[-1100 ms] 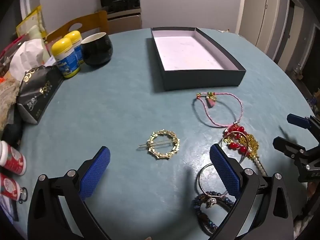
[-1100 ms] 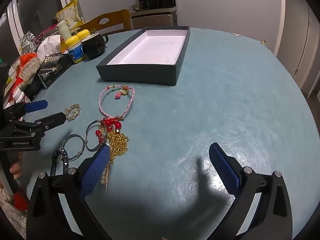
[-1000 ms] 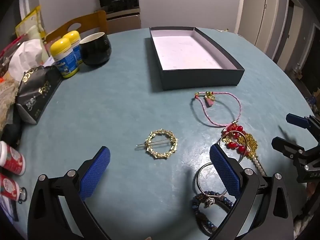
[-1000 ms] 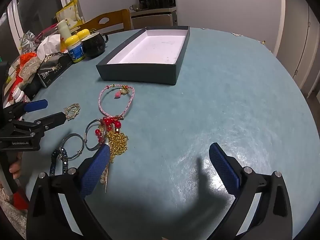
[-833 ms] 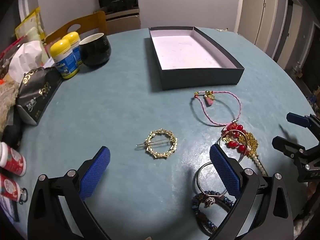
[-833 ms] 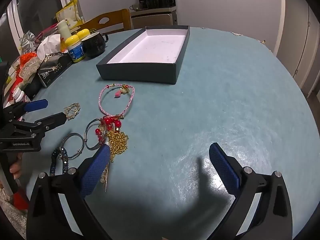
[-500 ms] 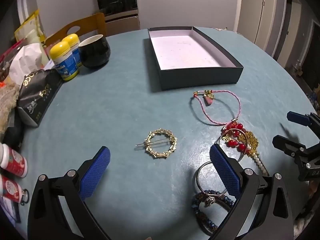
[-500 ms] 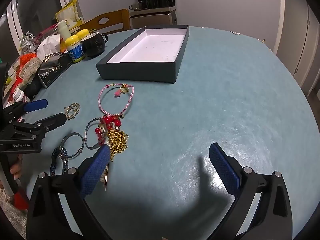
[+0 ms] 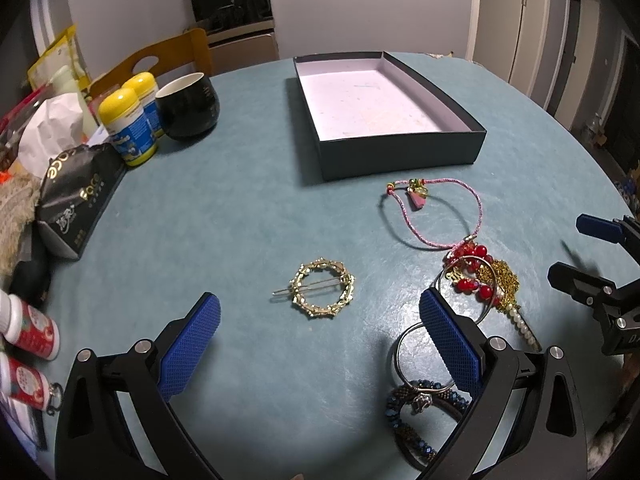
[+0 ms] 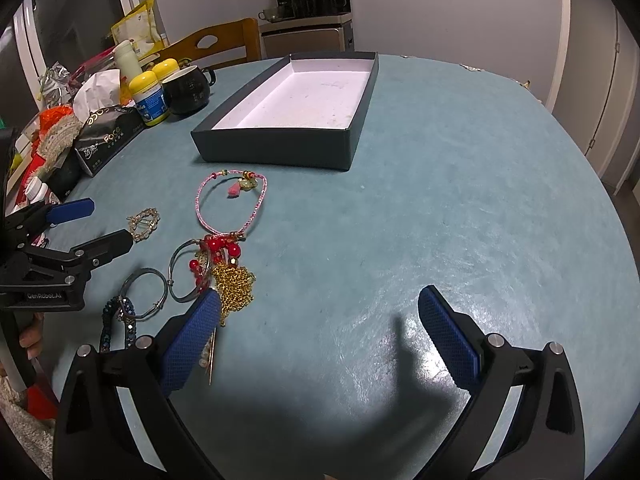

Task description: Organize jewelry

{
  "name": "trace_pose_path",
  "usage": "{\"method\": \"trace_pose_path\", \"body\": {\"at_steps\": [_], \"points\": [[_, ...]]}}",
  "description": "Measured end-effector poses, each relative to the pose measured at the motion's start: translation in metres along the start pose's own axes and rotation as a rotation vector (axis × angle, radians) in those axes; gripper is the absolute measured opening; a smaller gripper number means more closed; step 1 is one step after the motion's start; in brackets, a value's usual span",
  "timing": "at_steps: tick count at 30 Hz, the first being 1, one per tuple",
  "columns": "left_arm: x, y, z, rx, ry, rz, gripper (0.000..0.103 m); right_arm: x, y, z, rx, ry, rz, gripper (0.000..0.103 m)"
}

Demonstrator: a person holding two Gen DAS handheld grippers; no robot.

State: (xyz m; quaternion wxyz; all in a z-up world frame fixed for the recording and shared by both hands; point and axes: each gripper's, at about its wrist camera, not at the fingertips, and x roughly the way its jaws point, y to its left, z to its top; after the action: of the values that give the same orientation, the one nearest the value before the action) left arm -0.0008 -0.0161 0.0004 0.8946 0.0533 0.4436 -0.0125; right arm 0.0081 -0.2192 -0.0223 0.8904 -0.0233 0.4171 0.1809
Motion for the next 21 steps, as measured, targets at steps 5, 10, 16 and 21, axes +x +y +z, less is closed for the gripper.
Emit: {"method": "trace_pose_path", "body": {"at_steps": [5,10,16,21], "points": [[0.0002,0.0006,0.0012,0.004,0.001,-0.001,0.101,0.0000,-0.0002,0.0004,0.000,-0.001,-0.001,0.098],[0.0009,0.0009,0.0024,0.007,0.001,-0.001,0.101,0.0000,-0.0005,0.0003,0.000,-0.001,0.000,0.098],[0.0016,0.0007,0.0007,0.014,0.000,0.002,0.101,0.0002,-0.0023,0.0018,0.005,0.006,0.003,0.098],[0.0022,0.0009,0.0002,0.017,0.001,0.004,0.101,0.0013,-0.0033,0.0008,0.009,0.004,0.001,0.098]]}}
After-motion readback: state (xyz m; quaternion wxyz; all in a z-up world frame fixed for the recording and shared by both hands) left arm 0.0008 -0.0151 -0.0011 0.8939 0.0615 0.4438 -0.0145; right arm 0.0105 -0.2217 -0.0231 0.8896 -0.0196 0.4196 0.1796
